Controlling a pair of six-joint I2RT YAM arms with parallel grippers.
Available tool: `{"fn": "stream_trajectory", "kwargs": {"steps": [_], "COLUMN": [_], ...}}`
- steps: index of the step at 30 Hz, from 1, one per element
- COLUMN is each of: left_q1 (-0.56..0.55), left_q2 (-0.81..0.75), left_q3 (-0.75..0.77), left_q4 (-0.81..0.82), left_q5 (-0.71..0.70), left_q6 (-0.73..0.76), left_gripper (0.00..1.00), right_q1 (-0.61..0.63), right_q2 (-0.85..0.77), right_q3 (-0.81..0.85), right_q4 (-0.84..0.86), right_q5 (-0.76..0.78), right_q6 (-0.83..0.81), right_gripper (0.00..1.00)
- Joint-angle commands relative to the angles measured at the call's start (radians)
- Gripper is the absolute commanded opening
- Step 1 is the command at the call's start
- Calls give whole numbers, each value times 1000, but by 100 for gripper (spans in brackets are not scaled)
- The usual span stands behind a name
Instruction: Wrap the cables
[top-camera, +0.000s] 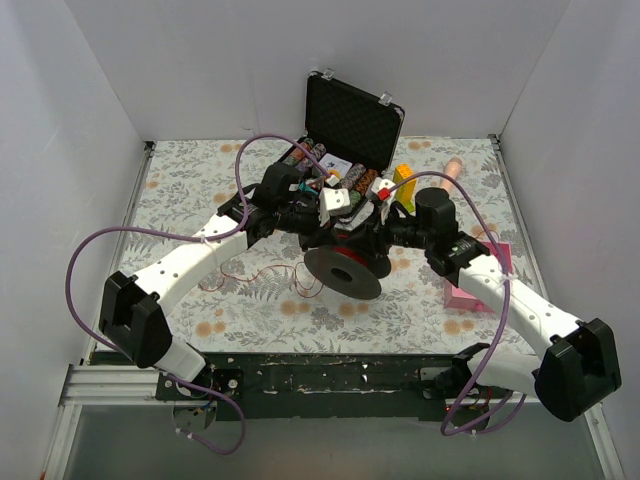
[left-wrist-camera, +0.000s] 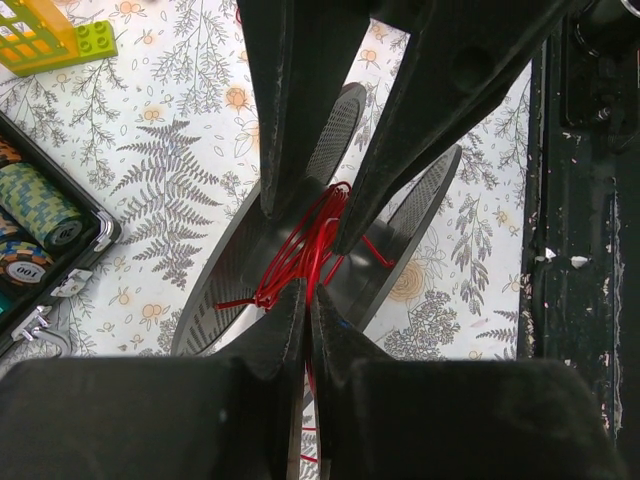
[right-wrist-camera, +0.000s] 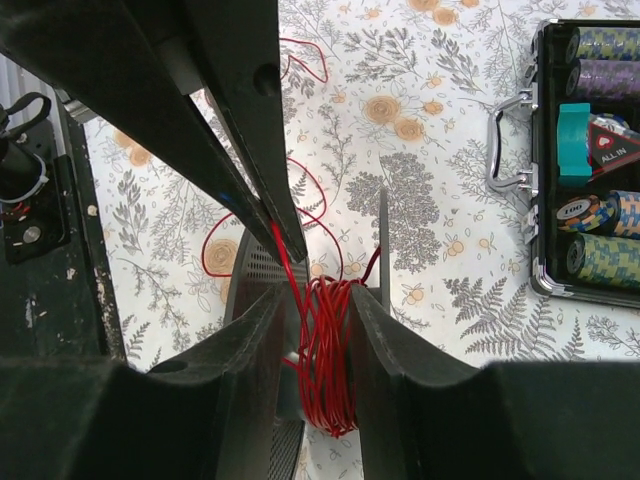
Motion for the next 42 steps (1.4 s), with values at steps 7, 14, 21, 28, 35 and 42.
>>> {"fn": "stream_trajectory", "kwargs": {"steps": [7,14,21,28,35,42], "left_q1": [7,47,54,132,226,231], "left_q2": [-36,-46,-44,-81,-84,-52], "left_q3": [56,56,68,10,-65,7], "left_q4": [-16,-7,-44,-21,18,20], "left_q5": [42,-111,-257,-268,-91,119], "left_q6": [-11,57,160,162,198,136], "left_gripper": [0,0,7,17,36,71], "right_q1": [-5,-5,5,6,28,69], "right_q2": [29,-31,17,73,138,141], "right_q3": [-16,56,171,244,333,373], "right_q4": [76,-106,-226,-292,-439,-573], "right_q5": [21,150,144,158,145,122], "right_q6": [20,-26,-34,-23,-44,-164], "right_gripper": [9,1,1,1,1,1]}}
